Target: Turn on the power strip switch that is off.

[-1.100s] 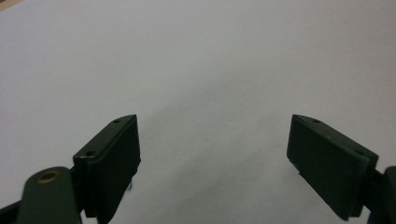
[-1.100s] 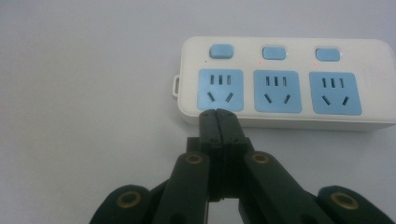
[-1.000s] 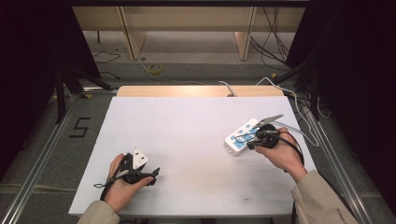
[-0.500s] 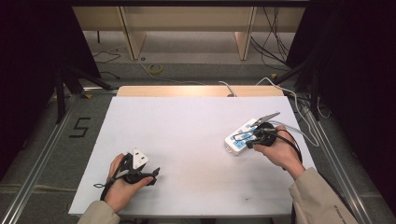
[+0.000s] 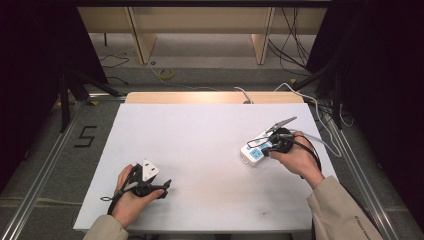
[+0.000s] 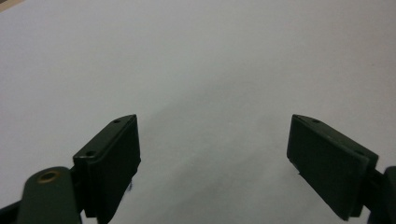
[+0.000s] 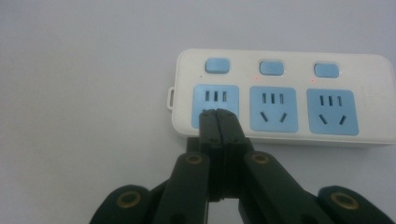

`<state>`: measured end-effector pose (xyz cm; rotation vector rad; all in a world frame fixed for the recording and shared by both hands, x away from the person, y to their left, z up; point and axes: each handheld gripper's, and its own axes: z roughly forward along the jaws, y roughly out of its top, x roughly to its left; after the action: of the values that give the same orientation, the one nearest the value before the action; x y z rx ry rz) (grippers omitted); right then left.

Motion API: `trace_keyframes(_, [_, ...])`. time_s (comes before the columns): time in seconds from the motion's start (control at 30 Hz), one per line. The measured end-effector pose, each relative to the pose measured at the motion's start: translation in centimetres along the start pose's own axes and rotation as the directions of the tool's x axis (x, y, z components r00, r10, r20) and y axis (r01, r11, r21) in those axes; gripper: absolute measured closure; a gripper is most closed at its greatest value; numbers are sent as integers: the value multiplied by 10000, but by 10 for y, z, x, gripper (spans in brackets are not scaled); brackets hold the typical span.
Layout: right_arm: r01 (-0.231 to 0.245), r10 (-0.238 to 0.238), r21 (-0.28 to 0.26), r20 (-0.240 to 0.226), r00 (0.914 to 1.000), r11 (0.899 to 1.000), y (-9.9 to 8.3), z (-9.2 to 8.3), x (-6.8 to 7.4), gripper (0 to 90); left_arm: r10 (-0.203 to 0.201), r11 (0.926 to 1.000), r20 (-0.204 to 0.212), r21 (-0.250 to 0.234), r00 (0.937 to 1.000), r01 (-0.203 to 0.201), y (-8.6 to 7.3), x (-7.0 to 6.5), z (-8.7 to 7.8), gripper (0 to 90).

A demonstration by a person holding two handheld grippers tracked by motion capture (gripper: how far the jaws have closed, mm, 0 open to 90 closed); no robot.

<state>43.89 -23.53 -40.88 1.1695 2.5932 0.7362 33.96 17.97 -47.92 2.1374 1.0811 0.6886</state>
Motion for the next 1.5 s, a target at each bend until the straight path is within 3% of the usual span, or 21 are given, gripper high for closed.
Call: trace_keyframes(1.5, [-15, 14, 332, 28, 10000, 9994, 27, 19, -2, 900, 25, 10000, 27, 30, 10000, -25, 0, -1, 1, 172])
